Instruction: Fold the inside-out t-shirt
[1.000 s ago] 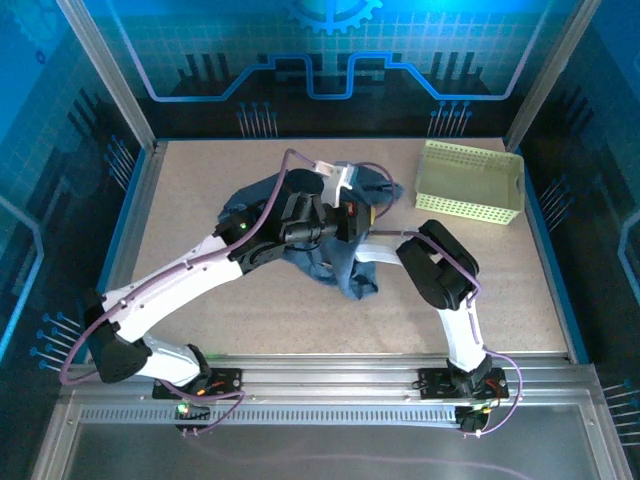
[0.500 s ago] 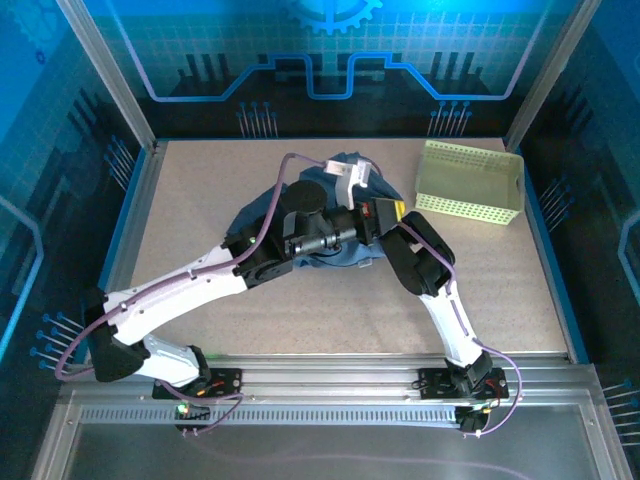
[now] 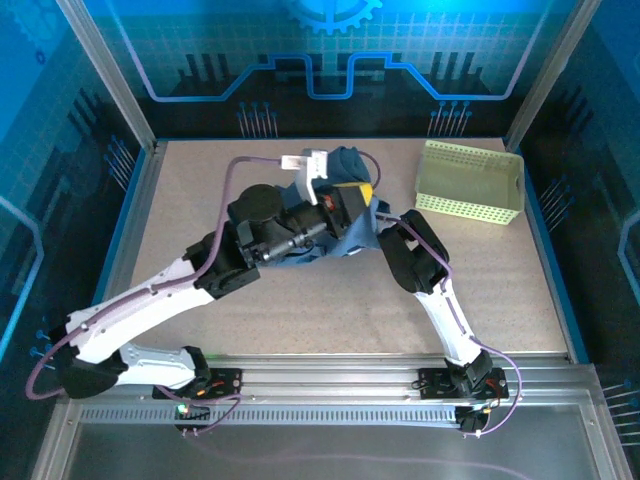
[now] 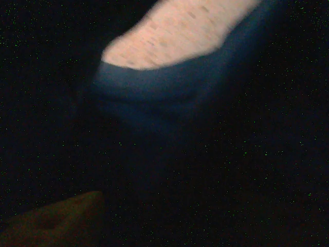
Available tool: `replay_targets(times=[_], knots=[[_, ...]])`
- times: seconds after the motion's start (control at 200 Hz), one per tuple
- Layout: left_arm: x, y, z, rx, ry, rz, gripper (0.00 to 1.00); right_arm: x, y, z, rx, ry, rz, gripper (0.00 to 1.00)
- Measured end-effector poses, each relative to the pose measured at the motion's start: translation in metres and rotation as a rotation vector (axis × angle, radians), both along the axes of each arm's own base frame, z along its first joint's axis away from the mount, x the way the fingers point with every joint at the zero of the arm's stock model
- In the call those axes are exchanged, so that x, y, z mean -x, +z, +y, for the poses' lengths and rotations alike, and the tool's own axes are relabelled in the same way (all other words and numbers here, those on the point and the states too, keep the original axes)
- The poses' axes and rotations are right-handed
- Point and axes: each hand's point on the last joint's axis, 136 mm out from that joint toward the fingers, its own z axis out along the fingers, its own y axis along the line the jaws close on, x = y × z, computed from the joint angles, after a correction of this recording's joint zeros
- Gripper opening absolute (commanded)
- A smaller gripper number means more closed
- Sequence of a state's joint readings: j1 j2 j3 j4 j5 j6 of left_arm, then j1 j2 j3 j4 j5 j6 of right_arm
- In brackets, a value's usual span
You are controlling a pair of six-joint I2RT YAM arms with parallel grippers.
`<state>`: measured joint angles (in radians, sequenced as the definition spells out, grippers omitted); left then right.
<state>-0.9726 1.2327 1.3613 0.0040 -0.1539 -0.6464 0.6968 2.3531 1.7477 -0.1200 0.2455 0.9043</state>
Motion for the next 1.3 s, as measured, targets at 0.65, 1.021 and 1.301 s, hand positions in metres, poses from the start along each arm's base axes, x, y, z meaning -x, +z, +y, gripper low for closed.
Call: replay_targets(times=[0.65,1.021,1.301], knots=[[-0.076,-0.063,0.110,-0.110,0.349,0.152,0.00,0.090,-0.006,-0.119,0.196,-0.168,0.164,0.68],[-0.064,-0.052,0.092,-0.054,0.223,0.152,0.00,0.039,0.014,-0.065,0.145,0.014,0.019,0.73],[-0.028,-0.018,0.019,-0.038,-0.014,0.094,0.00,-0.002,0.008,-0.042,0.118,0.021,0.014,0.81]])
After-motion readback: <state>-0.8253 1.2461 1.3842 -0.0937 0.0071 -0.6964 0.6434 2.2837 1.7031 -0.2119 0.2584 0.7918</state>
